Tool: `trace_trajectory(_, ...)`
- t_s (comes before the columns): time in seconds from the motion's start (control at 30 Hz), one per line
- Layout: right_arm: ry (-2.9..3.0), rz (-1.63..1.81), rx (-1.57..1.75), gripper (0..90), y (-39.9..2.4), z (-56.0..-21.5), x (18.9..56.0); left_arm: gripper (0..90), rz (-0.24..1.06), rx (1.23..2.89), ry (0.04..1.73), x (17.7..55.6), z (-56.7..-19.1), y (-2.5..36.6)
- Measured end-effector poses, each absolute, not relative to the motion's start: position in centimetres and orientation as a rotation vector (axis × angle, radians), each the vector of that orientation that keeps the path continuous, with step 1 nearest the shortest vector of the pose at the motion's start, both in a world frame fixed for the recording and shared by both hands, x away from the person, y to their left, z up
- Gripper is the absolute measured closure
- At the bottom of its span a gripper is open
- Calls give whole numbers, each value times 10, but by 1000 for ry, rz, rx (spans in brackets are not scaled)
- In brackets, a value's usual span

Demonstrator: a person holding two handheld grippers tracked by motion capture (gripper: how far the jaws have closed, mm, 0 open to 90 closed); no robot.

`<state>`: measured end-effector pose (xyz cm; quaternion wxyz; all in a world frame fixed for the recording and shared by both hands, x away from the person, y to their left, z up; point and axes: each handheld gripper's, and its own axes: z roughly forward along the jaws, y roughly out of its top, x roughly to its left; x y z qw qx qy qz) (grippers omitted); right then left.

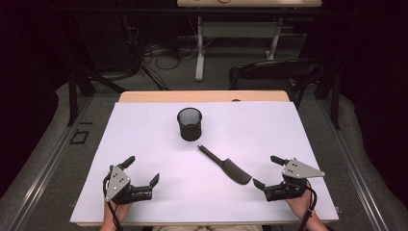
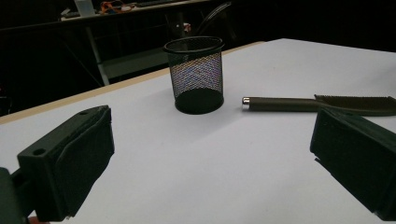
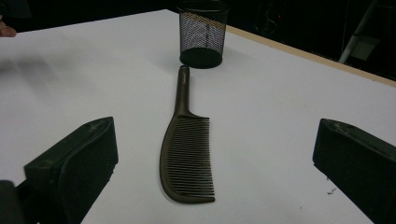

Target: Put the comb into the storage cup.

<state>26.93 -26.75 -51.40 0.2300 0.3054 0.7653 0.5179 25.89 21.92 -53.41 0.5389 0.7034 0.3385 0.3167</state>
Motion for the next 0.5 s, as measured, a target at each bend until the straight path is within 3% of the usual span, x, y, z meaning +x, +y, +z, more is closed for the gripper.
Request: trace_trajectory(0.5, 2196, 1397, 860, 0, -252, -511, 288, 0, 757, 1676, 813, 260, -535, 221)
